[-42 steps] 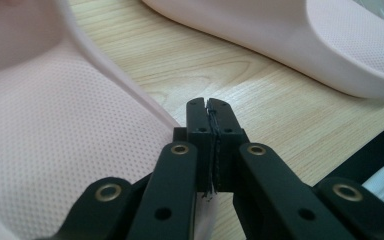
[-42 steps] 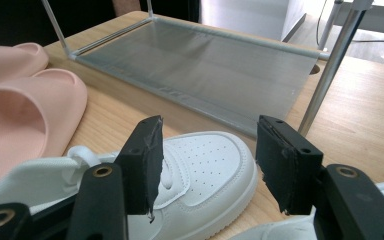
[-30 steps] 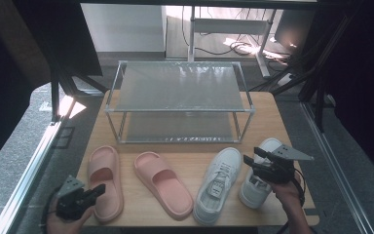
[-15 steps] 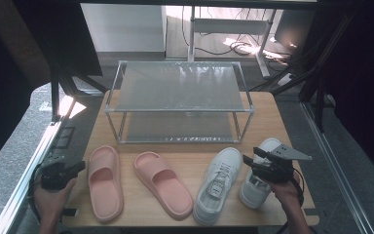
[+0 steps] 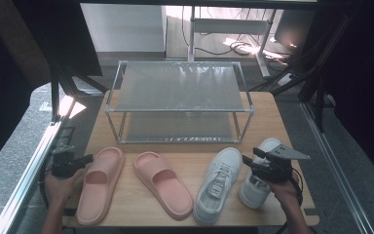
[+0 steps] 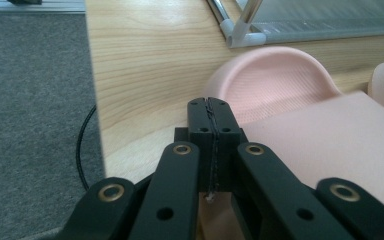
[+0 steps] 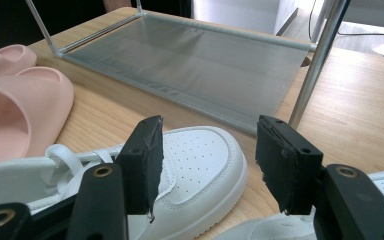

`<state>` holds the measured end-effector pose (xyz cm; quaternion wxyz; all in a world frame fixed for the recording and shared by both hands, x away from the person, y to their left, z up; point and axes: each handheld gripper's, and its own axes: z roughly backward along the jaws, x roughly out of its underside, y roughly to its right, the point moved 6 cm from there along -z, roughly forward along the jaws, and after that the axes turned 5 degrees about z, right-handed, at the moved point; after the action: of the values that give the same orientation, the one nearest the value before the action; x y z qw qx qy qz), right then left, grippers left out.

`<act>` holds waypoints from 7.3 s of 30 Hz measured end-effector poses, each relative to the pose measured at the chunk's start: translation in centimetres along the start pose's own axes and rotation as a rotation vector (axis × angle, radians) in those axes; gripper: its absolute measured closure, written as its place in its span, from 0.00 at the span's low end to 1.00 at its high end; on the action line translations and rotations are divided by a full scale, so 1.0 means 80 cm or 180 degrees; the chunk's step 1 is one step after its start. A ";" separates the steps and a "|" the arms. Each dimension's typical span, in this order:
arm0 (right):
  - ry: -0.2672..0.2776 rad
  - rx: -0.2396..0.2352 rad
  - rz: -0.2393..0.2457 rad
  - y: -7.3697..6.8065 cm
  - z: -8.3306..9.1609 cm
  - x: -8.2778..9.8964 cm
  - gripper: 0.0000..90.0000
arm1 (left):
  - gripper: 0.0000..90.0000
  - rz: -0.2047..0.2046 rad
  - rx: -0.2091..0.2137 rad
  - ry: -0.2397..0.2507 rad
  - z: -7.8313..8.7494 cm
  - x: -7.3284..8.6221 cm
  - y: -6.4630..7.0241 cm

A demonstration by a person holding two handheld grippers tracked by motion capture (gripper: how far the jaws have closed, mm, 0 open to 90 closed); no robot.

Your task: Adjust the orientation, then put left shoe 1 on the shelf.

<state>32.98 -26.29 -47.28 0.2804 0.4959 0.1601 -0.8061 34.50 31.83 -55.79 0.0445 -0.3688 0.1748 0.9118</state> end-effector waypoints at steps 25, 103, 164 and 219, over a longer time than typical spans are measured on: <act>-0.0031 0.0028 -0.0004 0.004 -0.004 0.004 0.51 | 0.92 -0.0220 0.0195 0.0057 -0.005 -0.027 0.039; 0.0211 -0.0089 0.0293 -0.022 0.007 -0.015 0.46 | 0.54 -0.0480 0.0134 0.0126 0.072 0.061 0.131; 0.0200 -0.0063 0.0275 -0.017 0.005 -0.014 0.46 | 0.93 -0.1040 0.0190 -0.0178 -0.040 -0.086 0.209; 0.0145 -0.0064 0.0246 -0.013 -0.001 -0.008 0.46 | 0.93 -0.1099 0.0205 -0.0183 -0.132 -0.112 0.239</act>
<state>32.62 -25.21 -46.82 0.3125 0.5171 0.1553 -0.7816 43.90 10.70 -51.18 0.2172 -0.3656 0.1366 0.8947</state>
